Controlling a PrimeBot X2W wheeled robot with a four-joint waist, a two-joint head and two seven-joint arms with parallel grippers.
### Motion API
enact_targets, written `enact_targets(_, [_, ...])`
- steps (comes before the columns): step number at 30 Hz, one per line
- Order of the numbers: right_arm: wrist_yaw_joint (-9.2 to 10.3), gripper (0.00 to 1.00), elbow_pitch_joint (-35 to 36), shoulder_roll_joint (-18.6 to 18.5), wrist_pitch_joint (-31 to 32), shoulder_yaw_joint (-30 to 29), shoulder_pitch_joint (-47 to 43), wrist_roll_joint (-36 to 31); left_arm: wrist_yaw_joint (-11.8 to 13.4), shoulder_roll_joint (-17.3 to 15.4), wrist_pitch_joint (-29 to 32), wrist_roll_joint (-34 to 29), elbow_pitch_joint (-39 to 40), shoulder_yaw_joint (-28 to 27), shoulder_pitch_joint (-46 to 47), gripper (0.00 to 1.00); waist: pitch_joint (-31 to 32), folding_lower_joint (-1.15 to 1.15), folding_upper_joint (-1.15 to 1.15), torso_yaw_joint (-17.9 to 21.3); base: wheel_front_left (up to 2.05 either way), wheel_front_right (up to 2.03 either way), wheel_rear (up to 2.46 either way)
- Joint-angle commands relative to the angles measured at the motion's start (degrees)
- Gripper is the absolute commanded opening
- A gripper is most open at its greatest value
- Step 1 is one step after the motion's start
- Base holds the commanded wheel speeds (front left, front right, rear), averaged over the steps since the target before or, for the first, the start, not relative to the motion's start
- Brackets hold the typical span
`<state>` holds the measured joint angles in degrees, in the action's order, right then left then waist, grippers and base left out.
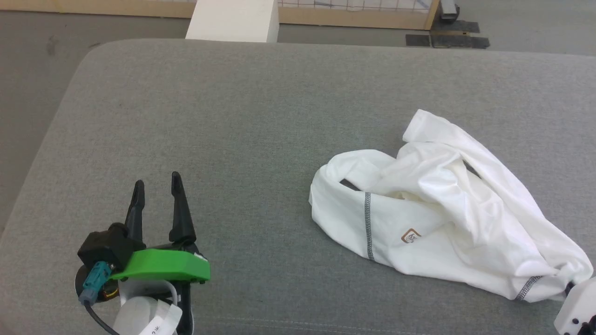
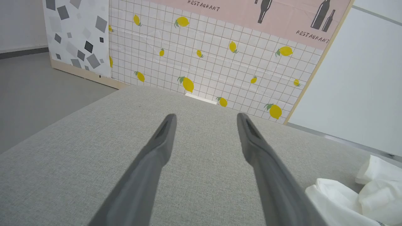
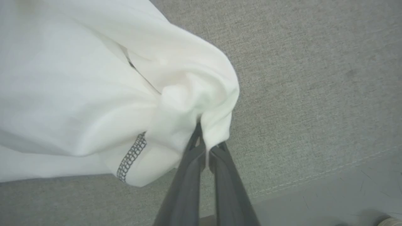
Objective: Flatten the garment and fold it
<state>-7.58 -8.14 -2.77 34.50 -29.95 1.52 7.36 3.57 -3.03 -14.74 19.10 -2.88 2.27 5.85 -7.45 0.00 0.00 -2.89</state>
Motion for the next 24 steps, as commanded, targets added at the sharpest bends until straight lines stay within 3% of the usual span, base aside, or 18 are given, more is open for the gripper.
enact_targets(1, [0.09, 1.0, 0.37, -0.11, -1.34, 0.27, -0.15, 0.45, -0.28, 0.15, -0.26, -0.56, -0.15, -0.22, -0.88, 1.0, 0.43, 0.0, 0.0, 0.69, 0.0, 0.0, 0.0])
enact_targets(6, [0.09, 1.0, 4.95, -0.11, -13.11, 4.66, -0.56, 0.18, -0.97, 0.15, -0.26, -1.05, -0.89, 0.44, -1.1, 1.0, 1.41, 0.0, 0.0, 1.55, 0.0, 0.0, 0.0])
enact_targets(11, [0.09, 1.0, 11.7, -0.11, -27.68, 15.26, -2.76, -2.52, -2.51, 0.15, -0.26, -1.06, -2.51, 4.74, 0.65, 1.0, 1.23, 0.0, 0.0, 2.85, 0.0, 0.0, 0.0])
enact_targets(17, [0.09, 1.0, 13.12, -0.11, -31.14, 20.93, -2.67, -1.51, -3.84, 0.15, 1.82, -0.78, -9.78, 14.0, 8.99, 1.0, -1.4, 0.0, 0.0, 4.54, 0.0, 0.0, 0.0])
enact_targets(24, [0.09, 1.0, 12.34, -0.11, -32.02, 24.67, -0.01, -0.49, -3.01, 0.15, 15.69, 0.21, -22.95, 22.28, 21.68, 1.0, -4.95, 0.0, 0.0, 7.77, 0.0, 0.0, 0.0])
